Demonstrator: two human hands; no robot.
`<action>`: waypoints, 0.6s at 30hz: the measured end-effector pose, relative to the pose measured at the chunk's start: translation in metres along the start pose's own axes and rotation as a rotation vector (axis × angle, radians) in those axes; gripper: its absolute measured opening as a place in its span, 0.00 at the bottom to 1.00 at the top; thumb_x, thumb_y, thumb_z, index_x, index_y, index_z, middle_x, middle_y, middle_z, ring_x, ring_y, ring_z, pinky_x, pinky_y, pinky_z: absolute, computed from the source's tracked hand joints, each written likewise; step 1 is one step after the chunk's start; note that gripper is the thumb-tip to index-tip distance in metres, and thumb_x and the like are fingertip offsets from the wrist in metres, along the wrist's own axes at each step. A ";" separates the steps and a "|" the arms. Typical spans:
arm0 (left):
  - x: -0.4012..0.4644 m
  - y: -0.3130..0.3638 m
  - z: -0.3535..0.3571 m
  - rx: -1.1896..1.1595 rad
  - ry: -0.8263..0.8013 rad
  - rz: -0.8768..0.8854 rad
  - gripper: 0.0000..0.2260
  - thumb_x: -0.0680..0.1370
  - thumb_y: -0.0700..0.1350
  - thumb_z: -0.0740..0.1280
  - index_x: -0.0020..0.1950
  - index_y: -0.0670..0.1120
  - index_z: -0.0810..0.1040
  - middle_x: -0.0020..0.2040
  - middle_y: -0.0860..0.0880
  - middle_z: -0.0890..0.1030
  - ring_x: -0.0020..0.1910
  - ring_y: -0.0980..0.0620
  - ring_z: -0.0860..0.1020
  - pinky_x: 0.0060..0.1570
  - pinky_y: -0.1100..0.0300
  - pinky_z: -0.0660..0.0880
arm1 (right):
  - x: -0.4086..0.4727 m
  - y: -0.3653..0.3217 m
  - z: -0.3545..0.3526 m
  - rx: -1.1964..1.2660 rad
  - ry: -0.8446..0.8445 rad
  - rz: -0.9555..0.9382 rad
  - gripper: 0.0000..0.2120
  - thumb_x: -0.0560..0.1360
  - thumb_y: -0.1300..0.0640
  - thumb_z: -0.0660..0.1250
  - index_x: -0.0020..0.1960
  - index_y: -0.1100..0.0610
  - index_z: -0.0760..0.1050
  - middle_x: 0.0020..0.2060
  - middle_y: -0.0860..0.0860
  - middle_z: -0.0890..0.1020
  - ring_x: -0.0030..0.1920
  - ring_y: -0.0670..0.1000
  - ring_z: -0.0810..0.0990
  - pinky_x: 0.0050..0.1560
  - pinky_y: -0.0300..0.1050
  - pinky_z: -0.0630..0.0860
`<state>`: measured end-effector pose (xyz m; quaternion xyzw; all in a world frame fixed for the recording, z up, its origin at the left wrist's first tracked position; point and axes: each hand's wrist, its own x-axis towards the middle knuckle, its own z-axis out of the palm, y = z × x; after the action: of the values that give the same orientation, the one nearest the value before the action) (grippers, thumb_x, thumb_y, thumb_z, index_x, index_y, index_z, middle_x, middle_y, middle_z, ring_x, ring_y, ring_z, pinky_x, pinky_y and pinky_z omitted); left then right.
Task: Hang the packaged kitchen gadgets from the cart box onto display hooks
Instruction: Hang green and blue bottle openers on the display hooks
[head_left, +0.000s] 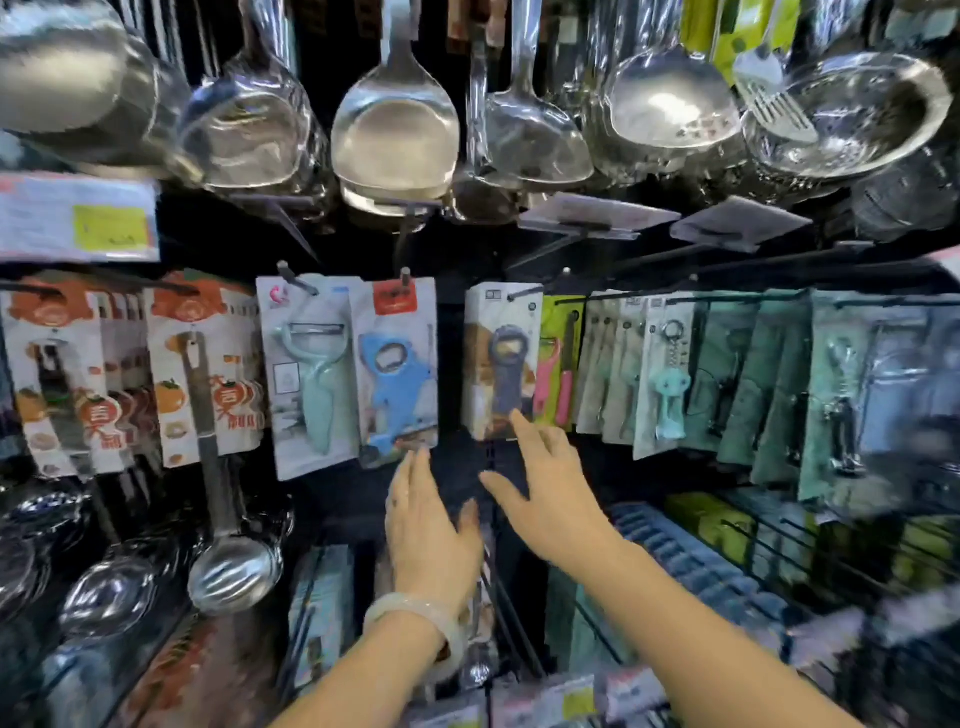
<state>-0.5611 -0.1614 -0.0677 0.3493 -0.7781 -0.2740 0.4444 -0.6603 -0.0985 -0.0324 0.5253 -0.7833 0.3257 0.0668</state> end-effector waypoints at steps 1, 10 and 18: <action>-0.006 0.005 0.012 0.050 -0.071 0.061 0.31 0.79 0.45 0.62 0.76 0.45 0.49 0.77 0.46 0.49 0.76 0.50 0.47 0.74 0.57 0.46 | -0.017 0.018 0.000 -0.040 0.004 0.038 0.34 0.79 0.45 0.57 0.77 0.52 0.44 0.74 0.53 0.53 0.74 0.55 0.51 0.73 0.47 0.54; -0.078 0.111 0.155 0.490 -0.698 0.482 0.34 0.79 0.61 0.51 0.75 0.50 0.34 0.74 0.47 0.29 0.73 0.47 0.28 0.72 0.45 0.36 | -0.152 0.189 -0.095 -0.562 -0.015 0.500 0.46 0.65 0.27 0.24 0.77 0.50 0.40 0.76 0.55 0.39 0.76 0.59 0.39 0.74 0.58 0.46; -0.208 0.238 0.306 0.483 -0.993 0.685 0.34 0.79 0.62 0.50 0.76 0.49 0.35 0.75 0.46 0.32 0.74 0.46 0.31 0.73 0.44 0.38 | -0.293 0.326 -0.214 -0.598 -0.110 0.892 0.37 0.76 0.32 0.43 0.76 0.50 0.36 0.75 0.54 0.35 0.75 0.59 0.35 0.74 0.58 0.40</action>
<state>-0.8274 0.1825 -0.1353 0.0033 -0.9980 -0.0632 0.0029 -0.8649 0.3314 -0.1399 0.1160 -0.9912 0.0574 0.0272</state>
